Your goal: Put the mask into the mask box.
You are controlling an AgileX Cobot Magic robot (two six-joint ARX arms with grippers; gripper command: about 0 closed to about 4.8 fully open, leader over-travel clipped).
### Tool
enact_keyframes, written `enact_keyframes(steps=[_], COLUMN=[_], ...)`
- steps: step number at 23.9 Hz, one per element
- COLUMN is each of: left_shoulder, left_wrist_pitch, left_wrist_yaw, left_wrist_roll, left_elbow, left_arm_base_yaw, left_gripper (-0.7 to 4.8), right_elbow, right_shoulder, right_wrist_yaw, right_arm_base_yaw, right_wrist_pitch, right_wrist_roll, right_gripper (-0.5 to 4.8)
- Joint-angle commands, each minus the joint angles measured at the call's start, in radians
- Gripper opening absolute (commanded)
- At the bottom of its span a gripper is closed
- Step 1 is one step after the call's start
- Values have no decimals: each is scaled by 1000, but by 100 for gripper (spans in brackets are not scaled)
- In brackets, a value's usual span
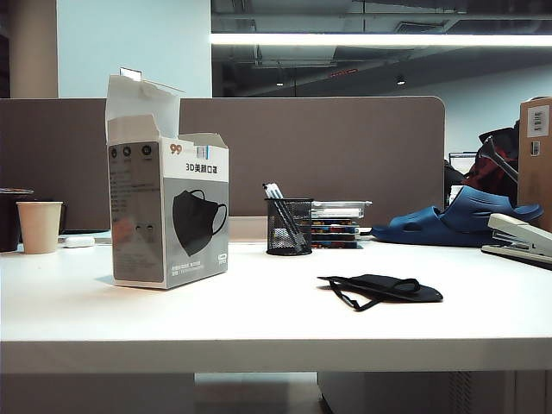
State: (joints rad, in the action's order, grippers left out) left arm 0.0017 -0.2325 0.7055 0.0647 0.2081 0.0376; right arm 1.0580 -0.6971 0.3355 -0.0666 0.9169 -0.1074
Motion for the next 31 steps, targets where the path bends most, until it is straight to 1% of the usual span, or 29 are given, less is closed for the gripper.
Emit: enact_keyframes(steps=[1, 2, 3, 5, 6, 7, 8, 9, 11, 12, 13, 19, 22, 24, 26, 29, 31], left_shoulder=[0, 0, 0, 0, 0, 0, 0, 0, 0, 0, 0, 0, 0, 0, 0, 0, 0], left_wrist_pitch=[8, 8, 8, 8, 8, 8, 7, 7, 7, 7, 7, 7, 7, 7, 7, 7, 6], left_wrist_yaw=[17, 17, 17, 17, 17, 17, 17, 17, 17, 17, 16, 14, 13, 13, 13, 14, 13], left_wrist_roll=[-4, -4, -4, -4, -4, -4, -4, -4, -4, -4, -4, -4, -4, -4, -4, -4, -4], left_elbow=[5, 5, 5, 5, 5, 5, 5, 5, 5, 5, 5, 5, 5, 5, 5, 5, 5], left_arm_base_yaw=[-1, -1, -1, -1, -1, -2, -1, -1, -1, -1, -2, -2, -2, -2, -2, -2, -2], left_gripper=[-6, -6, -6, -6, -6, -6, -6, -6, -6, -6, -6, -6, -6, -6, -6, -5, -6], right_elbow=[25, 27, 29, 30, 30, 30, 30, 30, 30, 30, 30, 30, 31, 31, 31, 31, 31], right_shoulder=[-93, -122, -144, -219, -249, -304, -330, -385, -464, -494, -539, -734, -826, -863, -919, -994, -1031], right_wrist_yaw=[51, 52, 52, 52, 52, 49, 48, 44, 41, 39, 32, -3, -5, -32, -66, -172, -183], right_arm_base_yaw=[-3, -4, -4, -17, -26, -43, -52, -71, -98, -109, -122, -171, -198, -208, -228, -253, -256], right_wrist_pitch=[7, 8, 8, 6, 5, 1, -6, -27, -82, -107, -150, -357, -444, -473, -505, -531, -554], right_wrist_roll=[3, 3, 3, 7, 10, 11, 11, 20, 46, 57, 59, 60, 60, 64, 99, 156, 166], right_gripper=[84, 109, 123, 132, 156, 240, 279, 334, 356, 404, 479, 479, 479, 479, 479, 479, 479])
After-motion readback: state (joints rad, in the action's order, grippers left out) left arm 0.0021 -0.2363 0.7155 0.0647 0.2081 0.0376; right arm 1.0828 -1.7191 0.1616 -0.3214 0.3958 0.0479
